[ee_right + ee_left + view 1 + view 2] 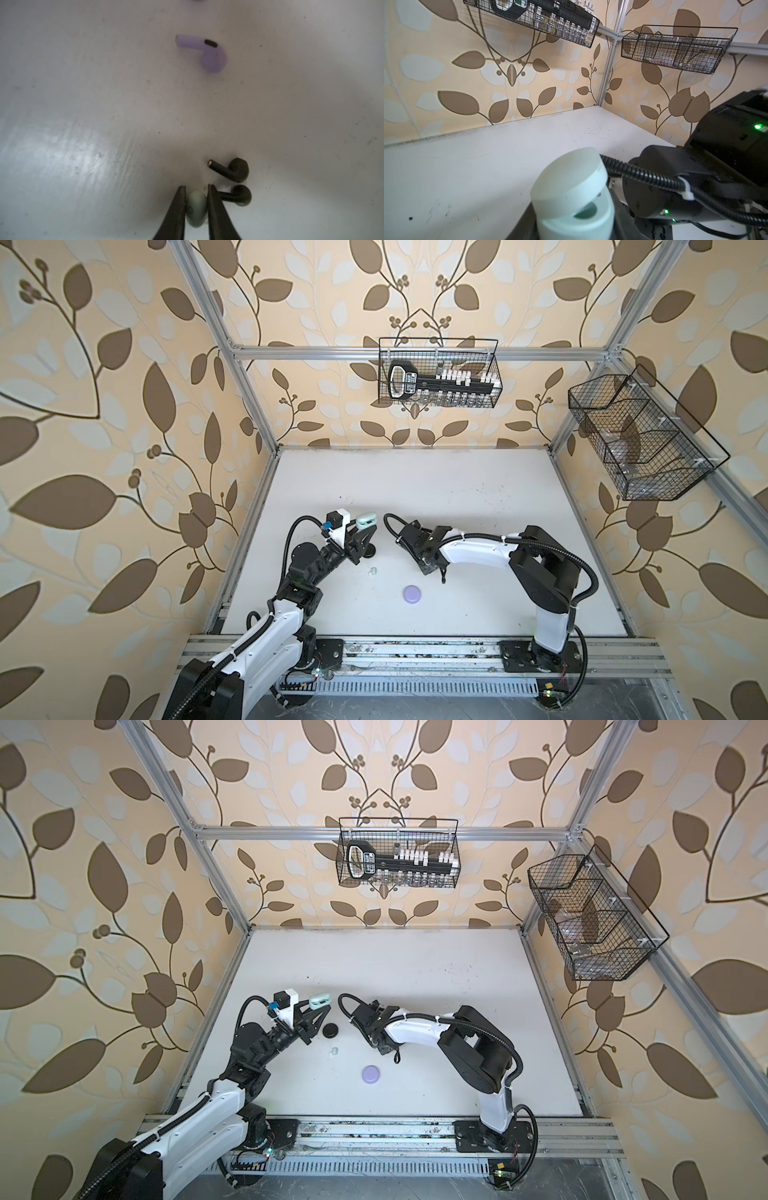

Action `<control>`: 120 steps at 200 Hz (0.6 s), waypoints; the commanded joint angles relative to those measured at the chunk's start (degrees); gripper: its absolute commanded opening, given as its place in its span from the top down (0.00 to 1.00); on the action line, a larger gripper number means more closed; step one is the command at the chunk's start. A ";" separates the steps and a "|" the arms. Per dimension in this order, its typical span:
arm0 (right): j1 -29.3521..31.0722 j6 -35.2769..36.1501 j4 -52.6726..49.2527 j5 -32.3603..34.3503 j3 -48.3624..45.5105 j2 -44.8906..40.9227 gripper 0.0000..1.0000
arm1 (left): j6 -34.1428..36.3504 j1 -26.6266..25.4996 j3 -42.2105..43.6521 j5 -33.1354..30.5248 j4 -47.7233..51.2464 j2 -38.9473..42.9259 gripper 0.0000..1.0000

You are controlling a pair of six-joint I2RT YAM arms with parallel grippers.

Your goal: Insert the wireless bluetooth earbuds into the charging case

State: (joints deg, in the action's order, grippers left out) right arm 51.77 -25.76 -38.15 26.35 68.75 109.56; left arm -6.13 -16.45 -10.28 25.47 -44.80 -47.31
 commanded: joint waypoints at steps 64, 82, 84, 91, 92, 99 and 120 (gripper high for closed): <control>0.91 -1.99 -2.23 -1.02 -0.89 -10.69 0.71 | 0.33 0.10 -0.45 9.26 -8.20 -4.55 1.00; 3.13 -1.17 -0.73 0.83 -1.20 -18.16 0.59 | 1.03 0.10 -2.19 15.90 -8.42 -7.39 1.00; 3.48 -1.08 -0.51 1.17 -1.17 -18.97 0.58 | 1.10 0.10 -2.35 16.53 -8.50 -7.67 1.00; 4.71 -0.61 0.29 1.94 -1.21 -21.77 0.55 | 1.12 0.01 -2.78 18.84 -9.21 -8.70 1.00; 4.81 -0.52 0.46 2.04 -1.23 -22.20 0.54 | 1.12 0.01 -2.84 19.14 -9.37 -8.86 1.00; 6.08 0.44 1.86 2.43 -1.55 -24.93 0.51 | 0.95 -0.14 -3.05 20.73 -10.34 -9.94 1.00; 10.38 4.42 8.69 3.24 -2.95 -31.89 0.44 | 1.03 -0.56 -4.40 24.74 -10.89 -12.37 1.00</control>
State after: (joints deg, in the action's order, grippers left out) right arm 58.33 -25.50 -36.01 26.83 67.46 83.50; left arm -5.98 -16.53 -11.11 41.04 -50.09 -58.04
